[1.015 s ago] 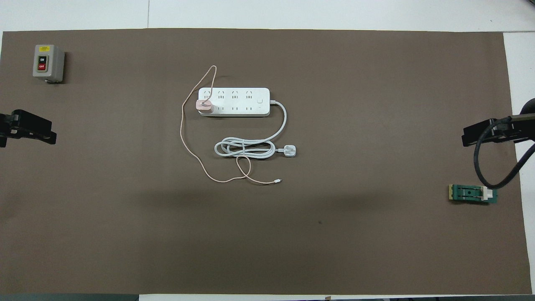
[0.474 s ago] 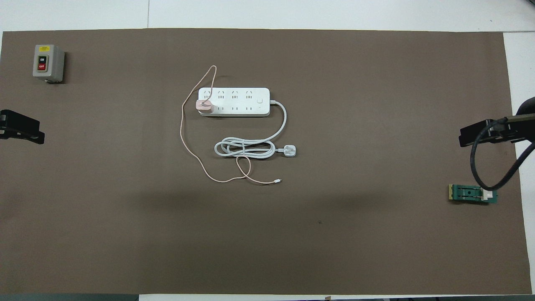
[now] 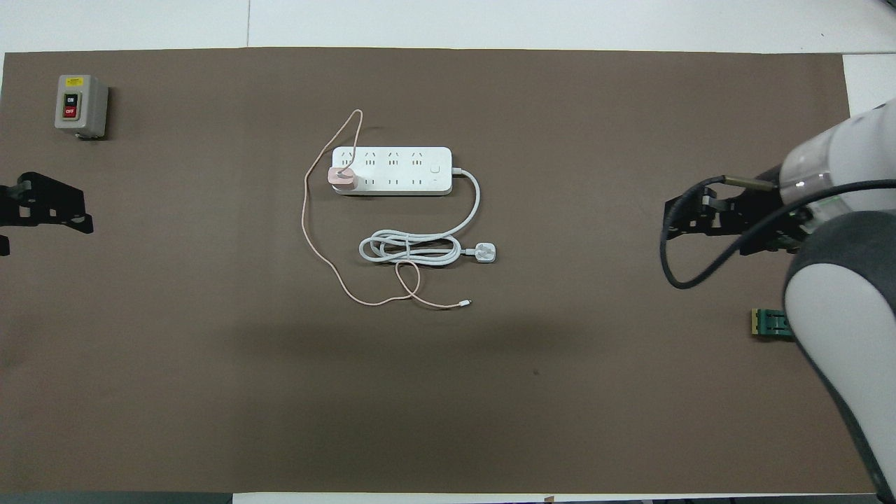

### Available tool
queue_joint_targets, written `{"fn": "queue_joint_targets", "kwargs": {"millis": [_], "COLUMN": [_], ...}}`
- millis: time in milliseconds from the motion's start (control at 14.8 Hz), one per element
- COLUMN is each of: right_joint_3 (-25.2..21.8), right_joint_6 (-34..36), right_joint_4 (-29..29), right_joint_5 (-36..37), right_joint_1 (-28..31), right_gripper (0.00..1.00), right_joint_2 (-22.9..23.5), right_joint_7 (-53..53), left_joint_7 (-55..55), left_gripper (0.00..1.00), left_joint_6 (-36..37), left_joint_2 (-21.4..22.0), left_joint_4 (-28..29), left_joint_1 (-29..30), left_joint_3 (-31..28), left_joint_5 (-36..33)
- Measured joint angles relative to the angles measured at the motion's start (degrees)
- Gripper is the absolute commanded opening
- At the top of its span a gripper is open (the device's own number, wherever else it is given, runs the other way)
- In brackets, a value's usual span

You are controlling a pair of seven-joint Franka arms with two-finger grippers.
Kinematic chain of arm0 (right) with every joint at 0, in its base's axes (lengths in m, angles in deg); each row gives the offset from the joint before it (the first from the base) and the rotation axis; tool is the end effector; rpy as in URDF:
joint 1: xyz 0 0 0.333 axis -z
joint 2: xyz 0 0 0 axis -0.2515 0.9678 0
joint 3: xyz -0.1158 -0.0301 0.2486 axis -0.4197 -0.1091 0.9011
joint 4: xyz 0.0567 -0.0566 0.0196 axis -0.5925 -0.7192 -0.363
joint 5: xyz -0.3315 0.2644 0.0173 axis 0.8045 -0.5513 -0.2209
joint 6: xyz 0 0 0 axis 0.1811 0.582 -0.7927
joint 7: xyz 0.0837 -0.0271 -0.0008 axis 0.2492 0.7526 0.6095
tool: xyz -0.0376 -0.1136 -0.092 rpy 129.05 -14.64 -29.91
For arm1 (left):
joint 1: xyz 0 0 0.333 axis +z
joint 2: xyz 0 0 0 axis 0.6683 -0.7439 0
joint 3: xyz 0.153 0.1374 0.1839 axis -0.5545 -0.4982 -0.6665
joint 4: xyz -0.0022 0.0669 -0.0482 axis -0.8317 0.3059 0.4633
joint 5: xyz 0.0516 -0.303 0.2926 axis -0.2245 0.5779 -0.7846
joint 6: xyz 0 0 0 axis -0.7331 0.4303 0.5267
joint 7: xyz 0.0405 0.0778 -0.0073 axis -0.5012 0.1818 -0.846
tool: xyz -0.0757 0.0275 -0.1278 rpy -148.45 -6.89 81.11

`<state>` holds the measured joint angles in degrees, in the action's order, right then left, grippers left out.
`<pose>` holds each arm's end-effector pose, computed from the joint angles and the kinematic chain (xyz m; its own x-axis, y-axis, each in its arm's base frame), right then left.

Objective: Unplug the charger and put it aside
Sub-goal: 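Move the left gripper to the pink charger while the right gripper reaches the strip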

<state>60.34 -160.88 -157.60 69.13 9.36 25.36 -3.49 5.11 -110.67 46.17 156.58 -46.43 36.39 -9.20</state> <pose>0.5700 0.1060 0.4938 0.9628 -0.2428 -0.1185 -0.2533 -0.9638 -0.0833 0.5758 -0.0268 0.5297 0.9614 0.2465 -0.1226 0.2450 -0.9691 -0.0273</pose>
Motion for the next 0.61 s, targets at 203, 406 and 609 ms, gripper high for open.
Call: {"fn": "queue_joint_targets", "kwargs": {"millis": [203, 406, 609], "right_joint_3": [0.04, 0.09, 0.11], "right_joint_6": [-4.27, -9.42, -16.31], "right_joint_4": [-0.61, -0.73, -0.78], "right_joint_5": [-4.33, -8.4, -13.57], "right_joint_1": [-1.88, -5.42, -7.93], "right_gripper": [1.0, 1.0, 1.0], "right_joint_2": [4.42, 9.08, 13.65], "right_joint_7": [-11.46, -24.11, -33.83], "left_joint_7": [-20.66, -37.37, -53.96], "left_gripper": [1.0, 1.0, 1.0], "left_joint_6": [-5.53, -13.64, -20.01], "left_joint_2": [-5.56, -12.2, -15.93], "left_joint_4": [0.23, -0.49, -0.81], "left_joint_1": [-3.42, -5.86, -7.9], "left_joint_3": [0.46, 0.54, 0.53], "left_joint_5": [1.31, 3.49, 3.33]}}
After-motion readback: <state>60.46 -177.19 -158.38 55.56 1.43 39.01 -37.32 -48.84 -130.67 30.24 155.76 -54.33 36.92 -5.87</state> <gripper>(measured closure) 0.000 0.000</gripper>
